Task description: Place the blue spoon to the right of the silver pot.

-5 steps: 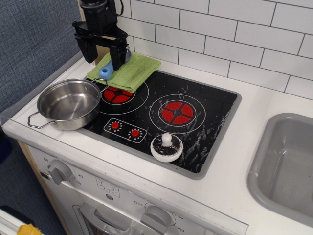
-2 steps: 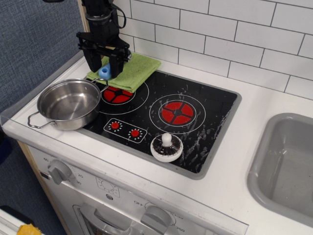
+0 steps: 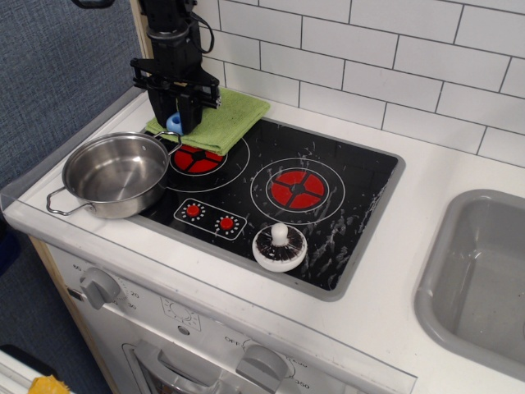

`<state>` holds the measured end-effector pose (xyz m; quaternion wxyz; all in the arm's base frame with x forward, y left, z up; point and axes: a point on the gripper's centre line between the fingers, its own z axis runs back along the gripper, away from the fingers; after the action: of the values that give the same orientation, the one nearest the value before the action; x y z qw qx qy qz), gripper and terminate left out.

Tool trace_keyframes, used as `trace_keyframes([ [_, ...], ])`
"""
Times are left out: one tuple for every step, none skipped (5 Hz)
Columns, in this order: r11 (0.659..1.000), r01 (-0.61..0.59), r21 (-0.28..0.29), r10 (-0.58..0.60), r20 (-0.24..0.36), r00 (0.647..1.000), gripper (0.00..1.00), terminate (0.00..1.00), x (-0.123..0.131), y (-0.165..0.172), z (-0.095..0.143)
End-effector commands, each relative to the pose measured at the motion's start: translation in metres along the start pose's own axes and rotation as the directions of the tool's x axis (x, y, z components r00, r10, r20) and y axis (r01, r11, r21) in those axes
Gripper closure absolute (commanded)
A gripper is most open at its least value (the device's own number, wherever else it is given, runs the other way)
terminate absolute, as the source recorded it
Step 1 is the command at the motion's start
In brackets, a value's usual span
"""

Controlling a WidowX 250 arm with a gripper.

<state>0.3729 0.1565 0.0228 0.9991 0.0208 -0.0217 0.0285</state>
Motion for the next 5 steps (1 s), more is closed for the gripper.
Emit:
trace_keyframes([
  [0.999,0.026,0.036,-0.033,0.211,0.977,1.00,0.00,-0.003,-0.012,0.085],
  [0.995,0.094,0.020,-0.096,0.226,0.969,1.00,0.00,-0.022,-0.040,0.094],
  [0.989,0.146,-0.008,-0.143,0.157,0.977,1.00,0.00,-0.054,-0.068,0.072],
  [0.984,0.179,-0.013,-0.176,0.114,0.978,1.00,0.00,-0.084,-0.085,0.057],
  [0.984,0.177,0.015,-0.178,0.074,0.981,1.00,0.00,-0.109,-0.089,0.040],
])
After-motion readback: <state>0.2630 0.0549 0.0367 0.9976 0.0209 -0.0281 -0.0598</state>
